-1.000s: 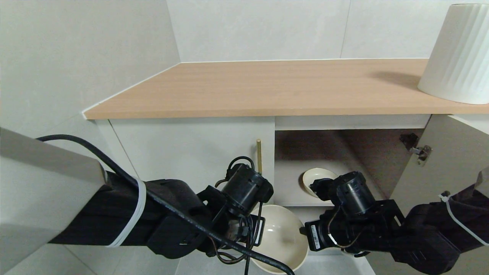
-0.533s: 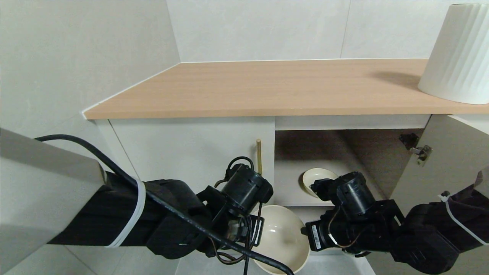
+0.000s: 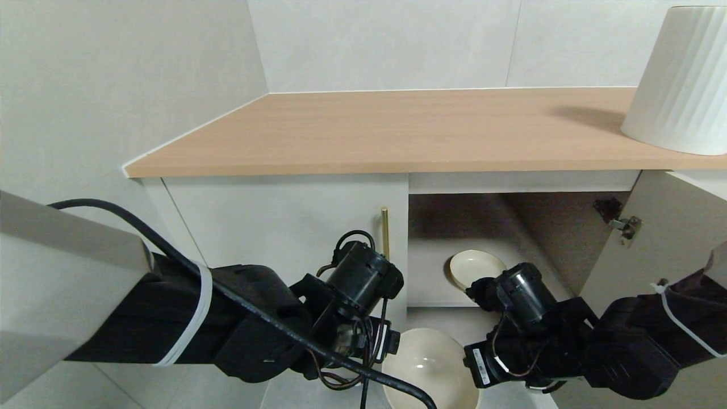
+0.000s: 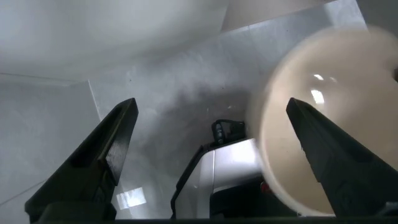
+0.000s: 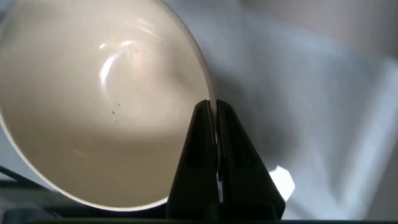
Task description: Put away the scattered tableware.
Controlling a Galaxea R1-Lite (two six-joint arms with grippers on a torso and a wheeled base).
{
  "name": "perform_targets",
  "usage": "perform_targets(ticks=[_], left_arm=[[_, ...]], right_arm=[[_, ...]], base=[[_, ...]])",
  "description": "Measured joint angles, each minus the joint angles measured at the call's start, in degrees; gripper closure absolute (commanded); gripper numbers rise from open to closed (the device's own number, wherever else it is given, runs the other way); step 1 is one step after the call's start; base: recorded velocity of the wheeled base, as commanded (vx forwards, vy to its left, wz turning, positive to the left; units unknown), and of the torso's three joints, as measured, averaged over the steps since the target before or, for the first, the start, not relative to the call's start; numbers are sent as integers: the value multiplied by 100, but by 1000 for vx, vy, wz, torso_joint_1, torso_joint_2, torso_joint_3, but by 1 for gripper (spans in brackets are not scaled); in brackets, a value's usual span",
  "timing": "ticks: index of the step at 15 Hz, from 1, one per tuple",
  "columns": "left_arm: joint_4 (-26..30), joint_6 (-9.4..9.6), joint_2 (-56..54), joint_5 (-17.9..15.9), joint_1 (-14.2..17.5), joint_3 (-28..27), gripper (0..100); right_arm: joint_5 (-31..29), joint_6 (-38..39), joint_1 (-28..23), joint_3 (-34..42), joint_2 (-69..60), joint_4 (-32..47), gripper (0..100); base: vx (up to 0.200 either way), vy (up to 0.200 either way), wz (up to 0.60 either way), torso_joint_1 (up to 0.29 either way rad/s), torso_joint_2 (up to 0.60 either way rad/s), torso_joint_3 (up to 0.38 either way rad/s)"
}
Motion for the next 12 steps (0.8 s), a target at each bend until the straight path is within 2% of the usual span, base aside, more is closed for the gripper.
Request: perform_targets(ticks=[2,6,12], left_arm=[[0,0,-9,-2,0,0,0],[-5,0,-22,2,6,0,0],[-10,-10,-56,5,15,0,0]], right_arm=[[-636,4,-187,-334,44,539,100],[-1408,79,-722,-742,85,613,100],[-1755,1150,-1297,-1486,345,345,100]], base=[[0,0,0,0,0,0],[0,0,0,0,0,0],[0,0,0,0,0,0]])
